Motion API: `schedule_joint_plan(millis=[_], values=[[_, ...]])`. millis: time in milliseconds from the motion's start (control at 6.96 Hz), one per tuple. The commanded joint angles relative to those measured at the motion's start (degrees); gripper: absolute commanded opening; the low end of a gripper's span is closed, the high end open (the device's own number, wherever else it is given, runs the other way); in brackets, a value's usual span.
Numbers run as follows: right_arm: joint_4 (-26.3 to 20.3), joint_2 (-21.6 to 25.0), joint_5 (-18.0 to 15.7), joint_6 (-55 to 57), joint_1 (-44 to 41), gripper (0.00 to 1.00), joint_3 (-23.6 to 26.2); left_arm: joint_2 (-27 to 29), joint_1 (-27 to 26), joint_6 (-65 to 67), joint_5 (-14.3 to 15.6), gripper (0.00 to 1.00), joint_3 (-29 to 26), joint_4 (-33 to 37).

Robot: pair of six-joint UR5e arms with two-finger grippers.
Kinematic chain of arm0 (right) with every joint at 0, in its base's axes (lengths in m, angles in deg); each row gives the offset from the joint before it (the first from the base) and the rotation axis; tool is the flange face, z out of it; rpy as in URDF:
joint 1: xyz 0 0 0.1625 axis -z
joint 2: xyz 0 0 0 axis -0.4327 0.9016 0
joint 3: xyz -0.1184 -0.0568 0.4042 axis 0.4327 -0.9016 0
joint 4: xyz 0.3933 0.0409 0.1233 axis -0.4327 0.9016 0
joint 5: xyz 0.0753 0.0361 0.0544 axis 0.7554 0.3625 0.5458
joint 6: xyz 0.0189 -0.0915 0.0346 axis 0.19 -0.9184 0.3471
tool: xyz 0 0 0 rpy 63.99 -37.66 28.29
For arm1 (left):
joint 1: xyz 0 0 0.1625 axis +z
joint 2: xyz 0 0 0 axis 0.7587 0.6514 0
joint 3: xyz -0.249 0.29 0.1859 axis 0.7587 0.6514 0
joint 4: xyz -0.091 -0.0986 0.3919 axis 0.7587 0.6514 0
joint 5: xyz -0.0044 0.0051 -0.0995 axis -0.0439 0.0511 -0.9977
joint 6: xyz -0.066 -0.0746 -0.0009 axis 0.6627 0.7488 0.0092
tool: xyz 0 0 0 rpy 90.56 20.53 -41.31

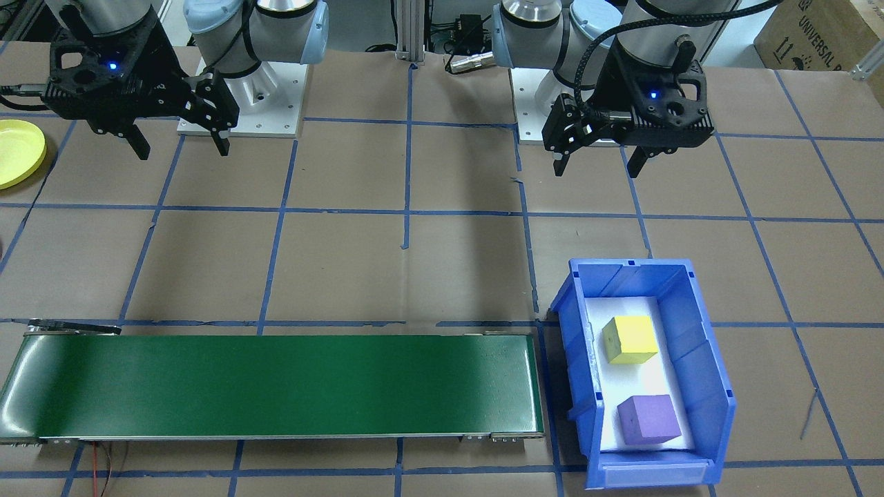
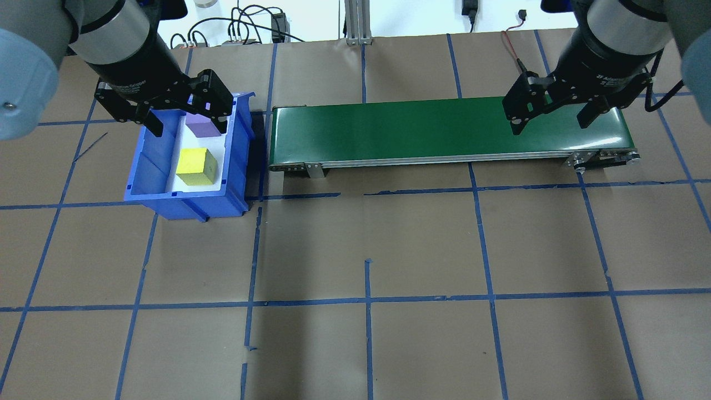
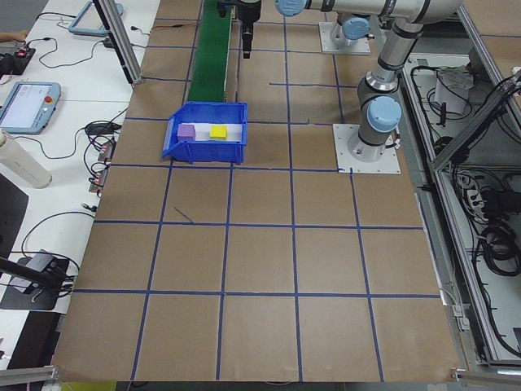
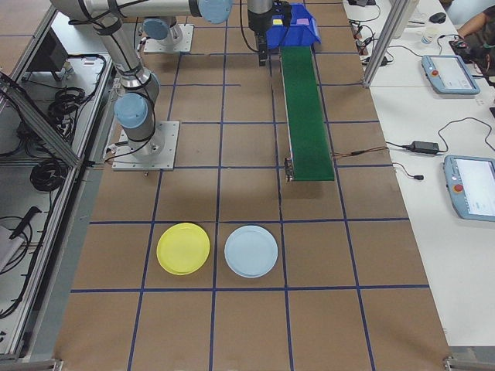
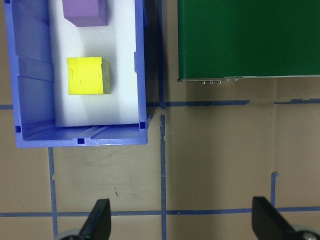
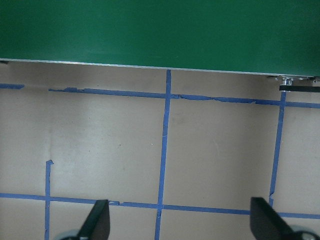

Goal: Move block left to right into plate

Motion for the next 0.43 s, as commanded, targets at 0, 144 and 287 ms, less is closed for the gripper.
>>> schedule_joint_plan(millis=[0, 144, 287], values=[[-0.1, 0.0, 0.0, 0.0, 0.0, 1.0, 0.0, -0.1, -0.1, 0.0, 0.0, 1.0, 0.0, -0.1], [0.1, 0.0, 0.0, 0.0, 0.0, 1.0, 0.0, -0.1, -0.1, 0.1, 0.0, 1.0, 0.1, -0.1], [0.0, 0.0, 0.0, 0.0, 0.0, 1.0, 0.1, -0.1, 0.0, 0.0, 0.0, 1.0, 0.0, -0.2]])
